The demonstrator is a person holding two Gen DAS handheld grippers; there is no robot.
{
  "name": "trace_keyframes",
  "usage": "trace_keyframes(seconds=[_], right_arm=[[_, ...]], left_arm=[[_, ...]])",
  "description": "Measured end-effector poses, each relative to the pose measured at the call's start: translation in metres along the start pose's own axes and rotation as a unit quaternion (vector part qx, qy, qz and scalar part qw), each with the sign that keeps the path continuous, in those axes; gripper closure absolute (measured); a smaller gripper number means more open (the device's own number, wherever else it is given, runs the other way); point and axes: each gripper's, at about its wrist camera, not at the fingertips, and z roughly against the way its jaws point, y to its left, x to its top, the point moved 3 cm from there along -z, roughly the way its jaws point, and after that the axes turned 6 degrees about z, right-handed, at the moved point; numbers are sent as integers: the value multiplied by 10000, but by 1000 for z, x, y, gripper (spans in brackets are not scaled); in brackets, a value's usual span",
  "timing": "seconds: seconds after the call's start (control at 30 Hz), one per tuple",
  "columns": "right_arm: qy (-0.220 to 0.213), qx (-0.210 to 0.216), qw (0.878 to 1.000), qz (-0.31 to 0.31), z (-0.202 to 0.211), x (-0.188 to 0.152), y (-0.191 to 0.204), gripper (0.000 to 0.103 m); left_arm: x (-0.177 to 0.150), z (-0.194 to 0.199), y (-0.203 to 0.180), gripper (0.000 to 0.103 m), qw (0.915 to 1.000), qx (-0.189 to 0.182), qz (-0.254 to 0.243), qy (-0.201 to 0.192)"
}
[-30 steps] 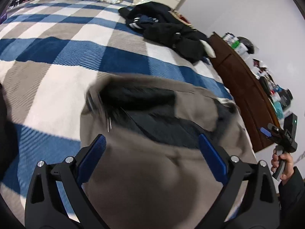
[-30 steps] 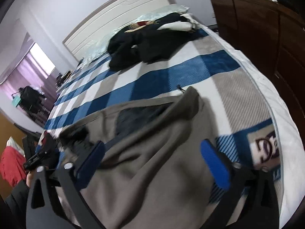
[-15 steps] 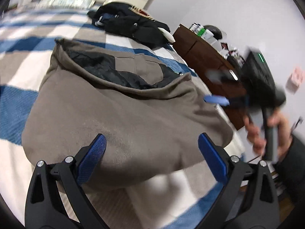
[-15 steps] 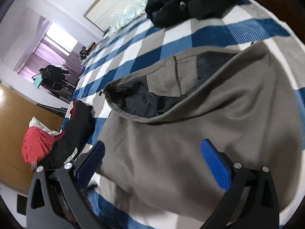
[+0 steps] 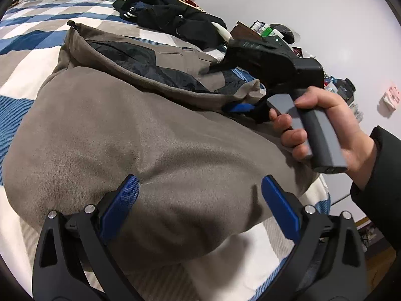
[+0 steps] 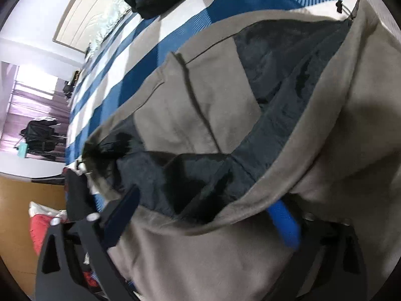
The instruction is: Fold large clothes
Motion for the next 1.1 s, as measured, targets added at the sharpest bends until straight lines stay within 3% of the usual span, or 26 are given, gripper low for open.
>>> trace_keyframes(seconds=[0.03,0.17,0.3,0.37,0.53,0.73,0.9,1.1], right_arm=[[-11,-119,9999,-12,0,0,-2,72],[-192,83,9997,100,15,-4,-3,97],[-785,267,9963,226,56,11,6,99],[-973,327,9946,168,69,27,8,99],[-1206,194,9924,161,81,72,20,99],[-834,-377,9956,197,36,117,22,99],[-349,-829,9959,63,-20,116,-6,99],[-195,-672,9975,67,-36,102,-25,100]], left_arm=[[0,0,-1,7,10000,39,-38,0],[1,5,-9,7,9997,141,-209,-78],[2,14,-18,7,9978,389,-520,-130],[1,16,-22,7,9939,737,-796,-206],[4,24,-21,7,9886,1119,-919,-413],[5,20,-6,7,9902,1139,-752,-289],[7,14,0,7,9915,1104,-639,-238],[9,12,8,7,9951,899,-355,-209]])
